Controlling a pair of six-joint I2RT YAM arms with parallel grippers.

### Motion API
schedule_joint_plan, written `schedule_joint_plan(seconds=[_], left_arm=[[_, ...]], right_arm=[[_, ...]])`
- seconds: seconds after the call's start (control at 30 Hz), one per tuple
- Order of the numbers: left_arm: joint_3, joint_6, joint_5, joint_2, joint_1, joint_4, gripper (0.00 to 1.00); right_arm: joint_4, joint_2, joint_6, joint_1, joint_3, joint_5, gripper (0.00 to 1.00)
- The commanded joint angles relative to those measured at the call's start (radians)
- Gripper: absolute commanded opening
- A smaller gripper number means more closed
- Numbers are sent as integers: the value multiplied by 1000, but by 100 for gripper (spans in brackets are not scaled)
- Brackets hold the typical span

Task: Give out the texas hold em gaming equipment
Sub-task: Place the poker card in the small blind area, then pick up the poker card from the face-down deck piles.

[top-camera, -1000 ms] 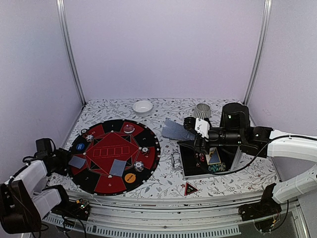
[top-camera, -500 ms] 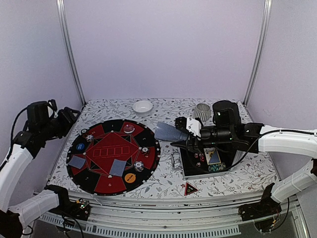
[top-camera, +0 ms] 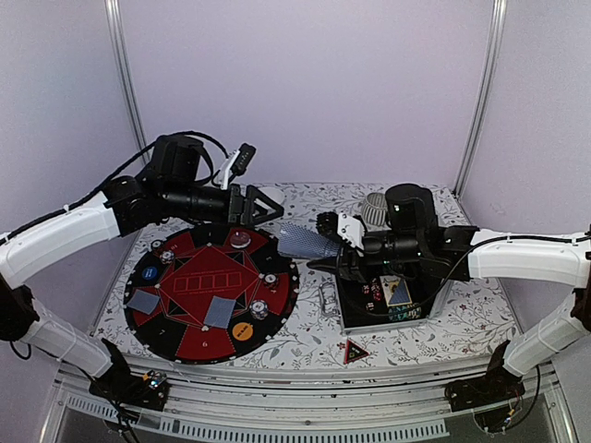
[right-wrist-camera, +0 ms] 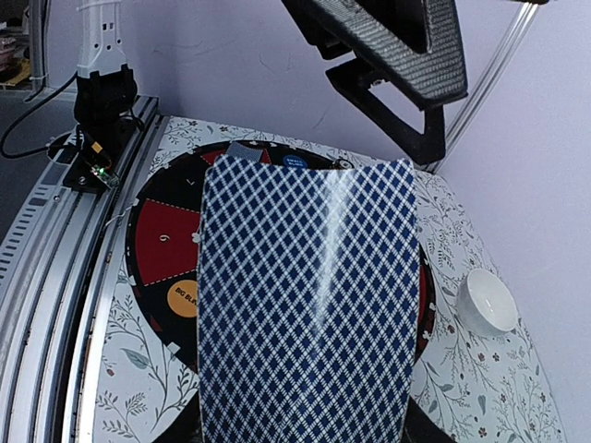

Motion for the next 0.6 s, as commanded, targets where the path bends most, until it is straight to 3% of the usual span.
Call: schedule_joint_plan(seconds=[0.0, 0.3, 0.57], left_arm=[[51, 71, 80, 24, -30, 4, 68], [65, 117, 147, 83, -51, -10, 84], [113, 147, 26, 136, -58, -134, 70]], right_arm=[[43, 7, 19, 3, 26, -26, 43], [43, 14, 13, 7, 23, -33, 43], [44, 8, 6, 8, 26, -26, 43]])
